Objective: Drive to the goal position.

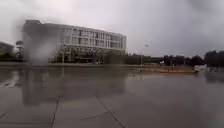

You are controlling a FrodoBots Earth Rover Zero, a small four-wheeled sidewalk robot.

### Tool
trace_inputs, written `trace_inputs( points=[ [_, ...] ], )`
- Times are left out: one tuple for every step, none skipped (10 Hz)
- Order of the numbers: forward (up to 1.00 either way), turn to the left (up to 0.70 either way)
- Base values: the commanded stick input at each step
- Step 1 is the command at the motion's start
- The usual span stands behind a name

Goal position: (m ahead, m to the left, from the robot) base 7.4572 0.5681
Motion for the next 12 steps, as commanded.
trace_inputs(
  points=[
    [0.69, 0.00],
    [0.69, 0.00],
    [0.69, 0.00],
    [0.69, 0.00],
    [0.69, 0.00],
    [0.69, 0.00],
    [0.69, -0.03],
    [0.69, -0.20],
    [0.69, -0.30],
    [0.69, -0.24],
    [0.69, -0.07],
    [0.69, 0.00]
  ],
)
